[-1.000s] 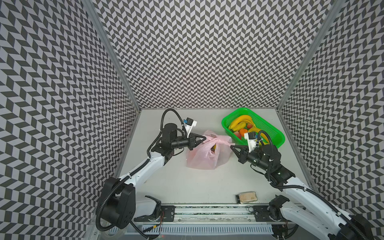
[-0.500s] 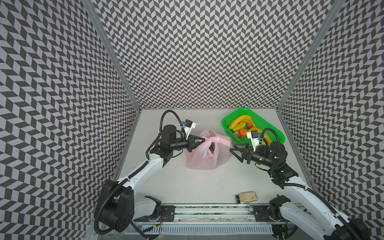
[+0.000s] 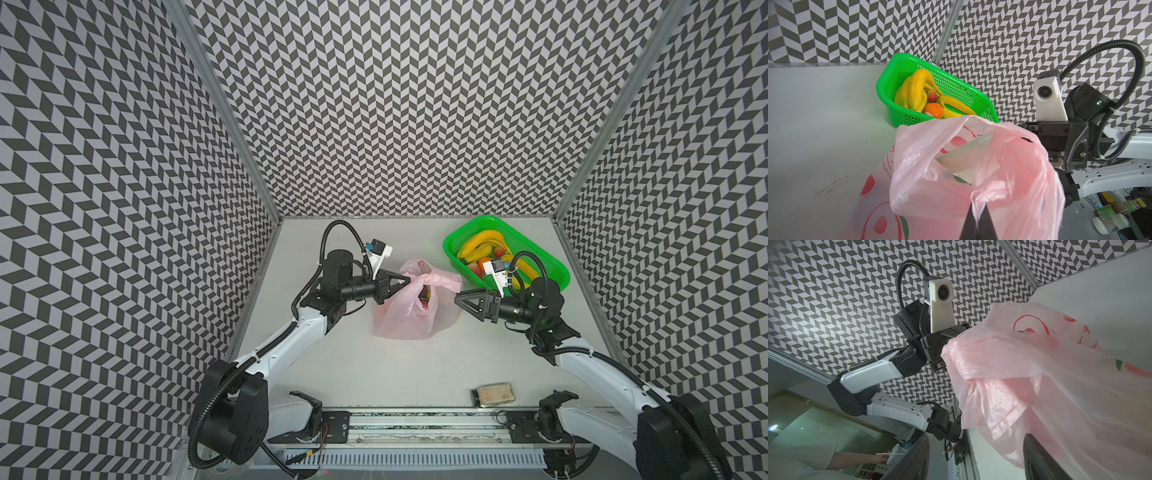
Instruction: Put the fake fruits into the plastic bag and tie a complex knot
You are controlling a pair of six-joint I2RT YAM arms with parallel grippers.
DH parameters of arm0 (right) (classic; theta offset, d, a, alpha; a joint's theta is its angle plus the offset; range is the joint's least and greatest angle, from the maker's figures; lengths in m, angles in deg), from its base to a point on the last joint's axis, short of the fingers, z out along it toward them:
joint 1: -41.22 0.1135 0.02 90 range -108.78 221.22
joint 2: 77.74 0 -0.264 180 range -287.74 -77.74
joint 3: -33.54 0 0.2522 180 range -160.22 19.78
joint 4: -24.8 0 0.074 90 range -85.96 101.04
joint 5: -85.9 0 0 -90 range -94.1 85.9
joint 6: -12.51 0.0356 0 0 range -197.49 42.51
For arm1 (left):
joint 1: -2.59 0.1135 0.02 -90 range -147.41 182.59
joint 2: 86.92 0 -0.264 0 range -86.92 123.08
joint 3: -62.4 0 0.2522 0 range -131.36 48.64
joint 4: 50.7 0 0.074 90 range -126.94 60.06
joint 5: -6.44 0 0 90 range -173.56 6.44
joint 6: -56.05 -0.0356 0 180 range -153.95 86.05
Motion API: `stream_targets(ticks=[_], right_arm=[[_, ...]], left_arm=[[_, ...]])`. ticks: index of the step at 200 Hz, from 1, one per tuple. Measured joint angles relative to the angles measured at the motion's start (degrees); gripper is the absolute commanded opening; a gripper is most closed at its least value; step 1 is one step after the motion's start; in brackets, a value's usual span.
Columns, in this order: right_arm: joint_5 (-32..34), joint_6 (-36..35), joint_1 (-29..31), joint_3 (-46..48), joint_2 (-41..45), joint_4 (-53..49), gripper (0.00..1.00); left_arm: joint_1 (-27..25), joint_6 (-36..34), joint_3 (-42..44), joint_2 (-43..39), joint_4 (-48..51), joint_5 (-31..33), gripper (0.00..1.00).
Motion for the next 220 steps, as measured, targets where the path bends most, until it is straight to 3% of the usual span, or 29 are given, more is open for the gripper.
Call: stream_targets(ticks=[125, 159, 185, 220], right_arm=[[4.09, 5.33, 0.72, -2.56, -6.93, 8.46, 0.5], [5.57, 6.16, 0.72, -3.06, -7.65, 8.59, 0.28], [6.88, 5.81, 0.7, -3.26, -7.61, 7.96, 0.0], [8.79, 3.52, 0.61, -3.39, -6.51, 4.42, 0.0]], left_arm=[[-0.74, 0.04, 0.0, 0.0, -0.42, 0.0, 0.0], [-0.74, 0.04, 0.0, 0.0, -0.44, 0.0, 0.0], [-0.74, 0.02, 0.0, 0.0, -0.42, 0.0, 0.0], [-0.72, -0.07, 0.0, 0.0, -0.37, 0.22, 0.0]])
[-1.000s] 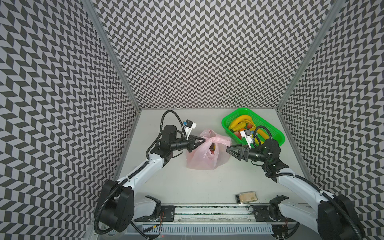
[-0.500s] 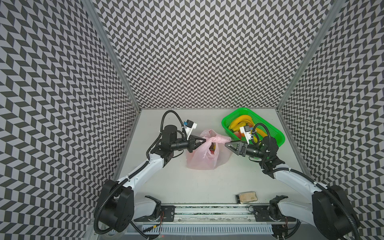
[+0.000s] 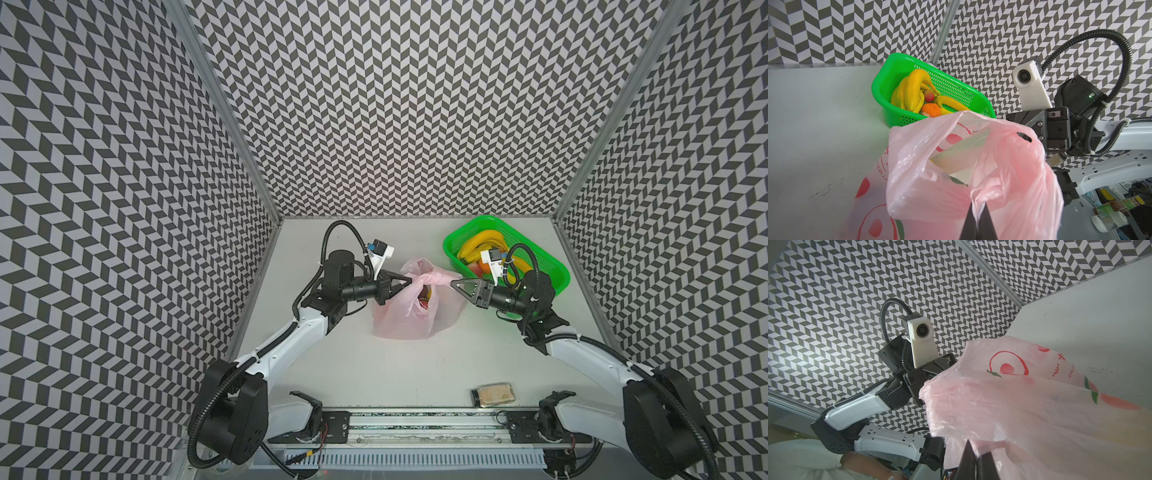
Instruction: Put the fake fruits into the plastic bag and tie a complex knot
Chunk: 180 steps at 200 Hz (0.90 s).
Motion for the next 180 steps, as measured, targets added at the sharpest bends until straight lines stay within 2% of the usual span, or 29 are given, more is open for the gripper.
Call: stream_targets(ticks=[77, 132, 160, 180], right_arm=[[7.58, -8.35, -2.73, 0.24, 7.63, -14.56, 0.0], [11.8, -13.0, -4.81, 2.43, 8.39, -22.4, 0.0], [11.45, -14.64, -5.29, 3.06, 8.48, -23.54, 0.0], [8.55, -14.8, -5.88, 4.74, 9.55, -21.66, 0.0]], left_arm=[[3.45, -0.63, 0.02, -1.9, 1.7, 1.07, 0.0], [6.56, -1.2, 3.69, -3.85, 3.48, 3.02, 0.0], [7.91, -1.14, 6.56, -4.81, 4.26, 4.31, 0.0], [8.09, -1.05, 8.09, -5.62, 4.17, 4.22, 0.0]])
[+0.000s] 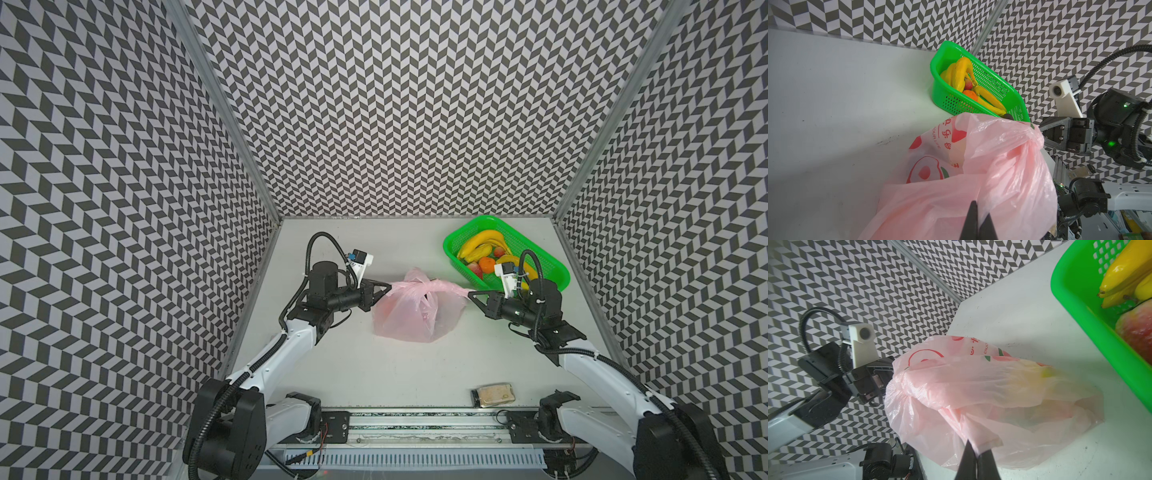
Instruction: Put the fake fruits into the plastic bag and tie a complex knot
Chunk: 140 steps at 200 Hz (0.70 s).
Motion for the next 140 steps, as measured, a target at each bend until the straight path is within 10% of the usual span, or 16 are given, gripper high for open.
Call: stream_targets(ticks=[16, 55, 140], right_arm=[[-3.39, 0.07, -0.46, 0.76, 0.98, 1.97, 0.09], [-9.92, 0.83, -1.14, 0.76, 1.46, 6.75, 0.73], [-13.66, 7.74, -1.25, 0.76, -5.64, 14.43, 0.69]], left_arm=[[0.15, 0.28, 0.79, -0.46, -0.66, -0.52, 0.0], [0.31, 1.18, 2.14, -0.57, -2.56, -1.36, 0.0], [0.15, 1.57, 2.21, -0.37, -4.24, -1.68, 0.0]])
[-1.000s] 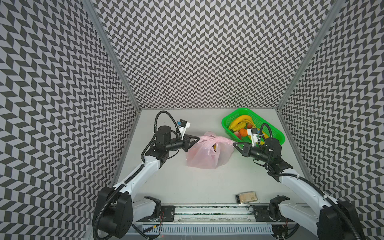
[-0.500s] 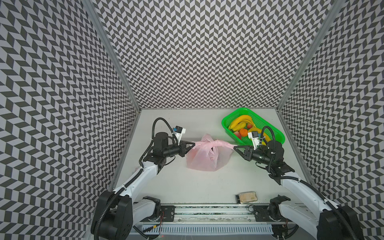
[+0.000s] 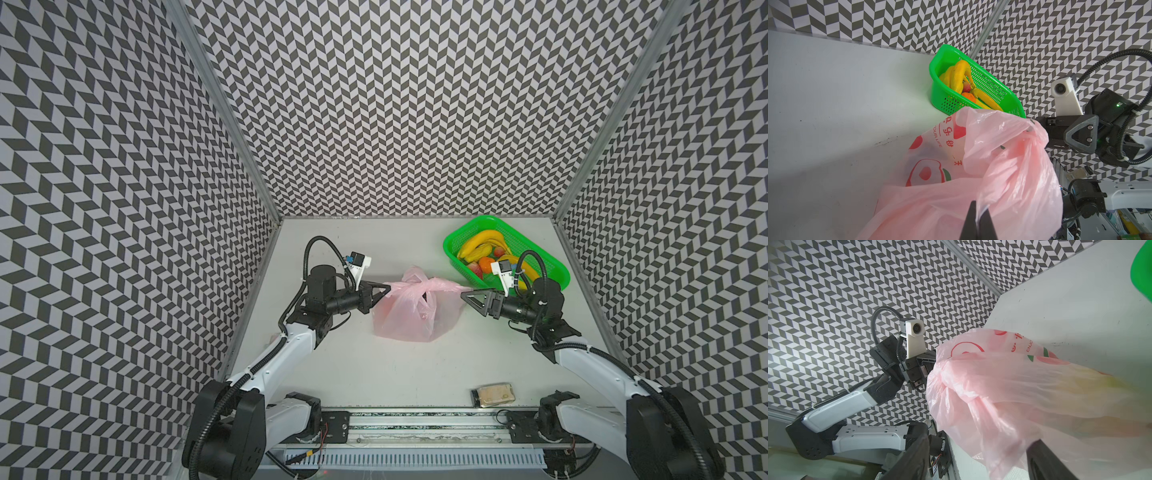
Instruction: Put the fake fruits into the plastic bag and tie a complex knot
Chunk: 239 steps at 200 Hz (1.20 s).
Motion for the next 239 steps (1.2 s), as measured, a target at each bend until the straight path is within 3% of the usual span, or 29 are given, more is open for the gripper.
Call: stream_targets(ticks=[34, 55, 89, 141, 194, 239], right_arm=[[0.28, 1.38, 0.0, -0.04, -0.81, 1.36, 0.68], [1.55, 1.57, 0.0, -0.35, -1.42, 1.01, 0.75], [3.69, 1.66, -0.15, -0.66, -2.71, 0.42, 0.78], [1.81, 1.84, -0.33, -1.6, -5.95, 0.92, 0.69], [0.0, 1.16, -0.35, -2.43, -6.29, 0.66, 0.5], [0.48, -0.72, -0.37, -3.32, -5.95, -0.48, 0.12]], left_arm=[[0.0, 0.13, 0.0, 0.0, -0.02, 0.02, 0.0], [0.0, 0.26, 0.0, 0.0, -0.02, 0.0, 0.0], [-0.02, 0.63, 0.0, 0.0, -0.02, 0.0, 0.0], [-0.37, 0.83, 0.0, 0.0, -0.02, 0.0, 0.0], [-0.37, 0.83, 0.0, 0.02, -0.02, 0.02, 0.0], [-0.37, 0.63, 0.0, 0.31, 0.07, 0.15, 0.0]])
